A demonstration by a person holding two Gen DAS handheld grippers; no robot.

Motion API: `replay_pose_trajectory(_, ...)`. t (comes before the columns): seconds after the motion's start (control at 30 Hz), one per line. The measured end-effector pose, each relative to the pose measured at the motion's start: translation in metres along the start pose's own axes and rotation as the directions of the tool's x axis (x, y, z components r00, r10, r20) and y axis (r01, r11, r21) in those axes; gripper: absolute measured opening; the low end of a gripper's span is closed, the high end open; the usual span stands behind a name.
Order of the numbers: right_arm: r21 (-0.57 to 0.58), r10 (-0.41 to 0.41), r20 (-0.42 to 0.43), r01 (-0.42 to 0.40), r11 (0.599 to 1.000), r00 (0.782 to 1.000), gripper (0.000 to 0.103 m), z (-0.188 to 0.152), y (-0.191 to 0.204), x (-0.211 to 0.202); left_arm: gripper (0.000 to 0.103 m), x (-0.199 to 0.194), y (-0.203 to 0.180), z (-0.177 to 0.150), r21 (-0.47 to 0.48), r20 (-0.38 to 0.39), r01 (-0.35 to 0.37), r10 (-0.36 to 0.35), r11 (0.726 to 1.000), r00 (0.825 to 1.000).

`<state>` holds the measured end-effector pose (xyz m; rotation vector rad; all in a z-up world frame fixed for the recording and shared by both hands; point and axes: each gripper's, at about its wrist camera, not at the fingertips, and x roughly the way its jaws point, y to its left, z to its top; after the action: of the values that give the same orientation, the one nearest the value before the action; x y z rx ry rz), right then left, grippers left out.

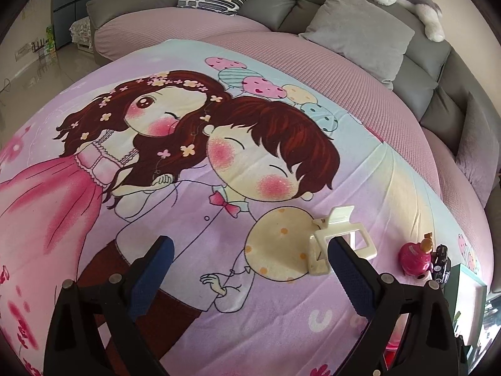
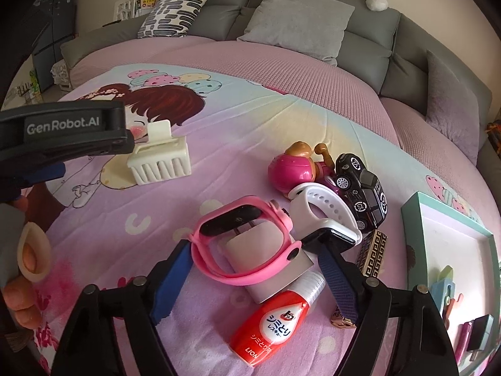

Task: Organize rigid objects
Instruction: 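Grasp the cream hair claw clip with the left tool while the right tool grasps the pink watch band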

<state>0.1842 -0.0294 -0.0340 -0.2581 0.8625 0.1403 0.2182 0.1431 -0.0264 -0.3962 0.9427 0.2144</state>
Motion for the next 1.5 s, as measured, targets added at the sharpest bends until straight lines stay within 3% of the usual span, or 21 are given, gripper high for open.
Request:
replay_pose_trajectory(0.3, 0.026, 0.028, 0.031, -0.029, 0.999, 0.999, 0.069, 0.002, -0.005, -0.006, 0.099, 0.006, -0.022, -0.002, 0.061, 0.004, 0.072, -0.073, 0.996, 0.997)
replay_pose_trajectory(0.7, 0.071, 0.057, 0.057, -0.061, 0.996, 0.997, 0.068, 0.003, -0.022, -0.018, 0.098, 0.017, -0.044, -0.009, 0.107, -0.002, 0.117, -0.117, 0.987, 0.993)
replay_pose_trajectory(0.87, 0.091, 0.055, 0.069, -0.061, 0.994, 0.996, 0.068, 0.003, -0.03, -0.025, 0.093, 0.02, -0.048, -0.01, 0.114, -0.009, 0.126, -0.126, 0.985, 0.992)
replay_pose_trajectory(0.9, 0.095, 0.053, 0.071, -0.06, 0.994, 0.996, 0.068, 0.003, -0.032, -0.026, 0.088, 0.02, -0.048, -0.01, 0.115, -0.011, 0.128, -0.127, 0.985, 0.992)
replay_pose_trajectory(0.97, 0.105, 0.05, 0.076, -0.058, 0.993, 0.996, 0.068, 0.003, -0.036, -0.028, 0.067, 0.02, -0.05, -0.009, 0.12, -0.017, 0.139, -0.138, 0.983, 0.99)
replay_pose_trajectory(1.03, 0.115, 0.048, 0.081, -0.058, 0.992, 0.996, 0.068, 0.003, -0.04, -0.031, 0.061, 0.02, -0.053, -0.011, 0.132, -0.02, 0.143, -0.142, 0.981, 0.99)
replay_pose_trajectory(1.5, 0.199, 0.035, 0.143, -0.064, 0.978, 0.989, 0.066, 0.003, -0.073, -0.057, 0.061, -0.019, -0.062, -0.005, 0.179, 0.071, 0.134, -0.149, 0.975, 0.986)
